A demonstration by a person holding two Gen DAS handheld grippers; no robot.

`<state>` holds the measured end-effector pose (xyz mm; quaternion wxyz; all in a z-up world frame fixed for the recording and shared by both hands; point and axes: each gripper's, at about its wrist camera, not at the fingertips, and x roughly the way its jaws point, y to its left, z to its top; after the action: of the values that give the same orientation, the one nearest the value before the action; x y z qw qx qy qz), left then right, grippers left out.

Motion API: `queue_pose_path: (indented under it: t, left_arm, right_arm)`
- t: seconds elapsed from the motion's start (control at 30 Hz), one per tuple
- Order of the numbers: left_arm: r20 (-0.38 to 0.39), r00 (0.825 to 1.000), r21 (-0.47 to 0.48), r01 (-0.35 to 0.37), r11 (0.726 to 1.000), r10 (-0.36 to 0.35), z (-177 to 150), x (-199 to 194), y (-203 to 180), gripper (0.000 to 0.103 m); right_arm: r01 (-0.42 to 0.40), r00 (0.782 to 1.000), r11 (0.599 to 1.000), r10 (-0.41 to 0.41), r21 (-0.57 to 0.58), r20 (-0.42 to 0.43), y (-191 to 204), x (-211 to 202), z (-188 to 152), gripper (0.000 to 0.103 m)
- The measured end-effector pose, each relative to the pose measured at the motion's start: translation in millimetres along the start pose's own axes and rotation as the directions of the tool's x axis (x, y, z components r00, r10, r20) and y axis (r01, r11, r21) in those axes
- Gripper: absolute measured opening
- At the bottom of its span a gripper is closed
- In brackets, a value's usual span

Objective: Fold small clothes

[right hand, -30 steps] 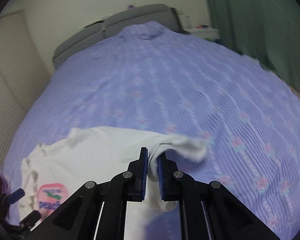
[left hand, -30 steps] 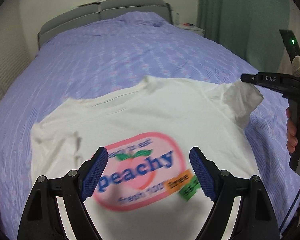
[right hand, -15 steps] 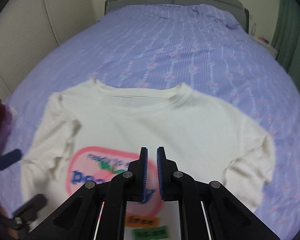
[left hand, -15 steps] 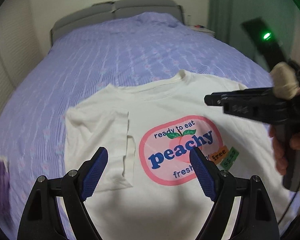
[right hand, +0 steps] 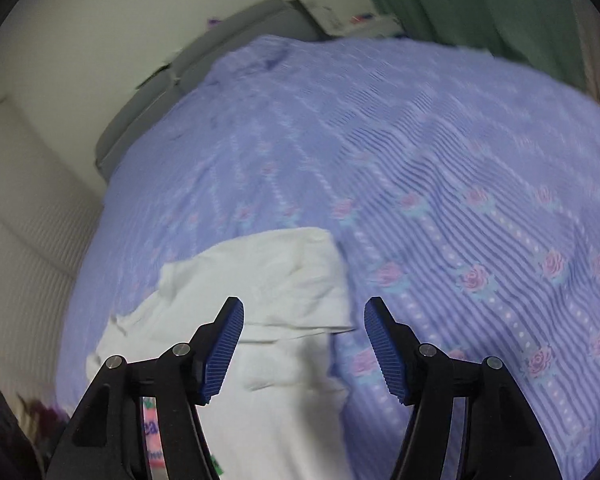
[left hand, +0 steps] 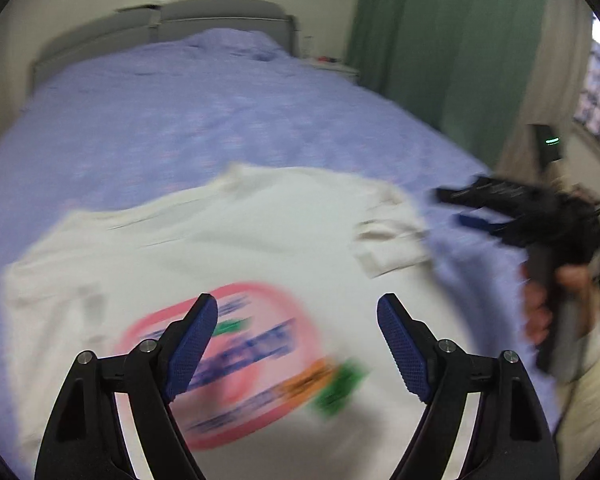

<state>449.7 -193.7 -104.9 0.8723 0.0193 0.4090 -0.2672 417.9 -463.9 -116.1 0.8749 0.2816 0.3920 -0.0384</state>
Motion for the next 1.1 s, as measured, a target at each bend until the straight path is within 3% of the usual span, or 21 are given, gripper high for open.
queue_pose_path:
  t: [0.07, 0.13, 0.2, 0.3, 0.37, 0.53, 0.67, 0.8, 0.83, 0.93, 1.1]
  left_arm:
    - [-0.011, 0.998, 0.038, 0.056, 0.998, -0.056, 7, 20, -19, 0.073]
    - [-0.042, 0.996, 0.065, 0.082, 0.995, -0.079, 10, 44, -34, 0.058]
    - [-0.093, 0.988, 0.010, 0.122, 0.993, -0.120, 11, 67, -34, 0.050]
    - [-0.131, 0.966, -0.154, 0.202, 0.967, -0.223, 6, 91, -21, 0.048]
    - [-0.120, 0.965, -0.205, 0.207, 0.957, -0.235, 3, 97, -17, 0.046]
    - [-0.106, 0.963, -0.216, 0.222, 0.951, -0.249, 7, 108, -30, 0.042]
    - [-0.127, 0.967, -0.214, 0.192, 0.958, -0.222, 9, 117, -35, 0.039]
    - [-0.133, 0.959, -0.272, 0.208, 0.940, -0.251, 11, 125, -27, 0.012]
    - [-0.136, 0.955, -0.279, 0.217, 0.936, -0.262, 11, 126, -26, 0.011]
    - [-0.131, 0.952, -0.271, 0.235, 0.933, -0.278, 13, 118, -26, 0.009]
    - [-0.097, 0.959, -0.224, 0.240, 0.945, -0.267, 15, 83, -28, 0.009]
  right_arm:
    - [-0.010, 1.000, 1.000, 0.011, 0.007, -0.028, -5, 14, 1, 0.064]
    - [-0.023, 0.999, 0.999, 0.024, 0.023, -0.049, -10, 25, 0, 0.063]
    - [-0.042, 0.998, 0.998, 0.043, 0.036, -0.055, -16, 31, 0, 0.061]
    - [-0.069, 0.996, 0.996, 0.072, 0.054, -0.050, -22, 36, -1, 0.061]
    - [-0.074, 0.996, 0.995, 0.078, 0.066, -0.053, -26, 40, -1, 0.061]
    - [-0.090, 0.994, 0.993, 0.093, 0.072, -0.051, -33, 44, 1, 0.059]
    - [-0.120, 0.991, 0.987, 0.125, 0.105, -0.049, -38, 46, 2, 0.057]
    - [-0.127, 0.989, 0.987, 0.135, 0.103, -0.068, -37, 51, 2, 0.049]
    - [-0.133, 0.987, 0.985, 0.142, 0.110, -0.075, -37, 54, 2, 0.045]
    - [-0.144, 0.983, 0.985, 0.153, 0.090, -0.098, -31, 60, 3, 0.014]
    - [-0.118, 0.992, 0.993, 0.119, 0.027, -0.035, -13, 42, 12, 0.010]
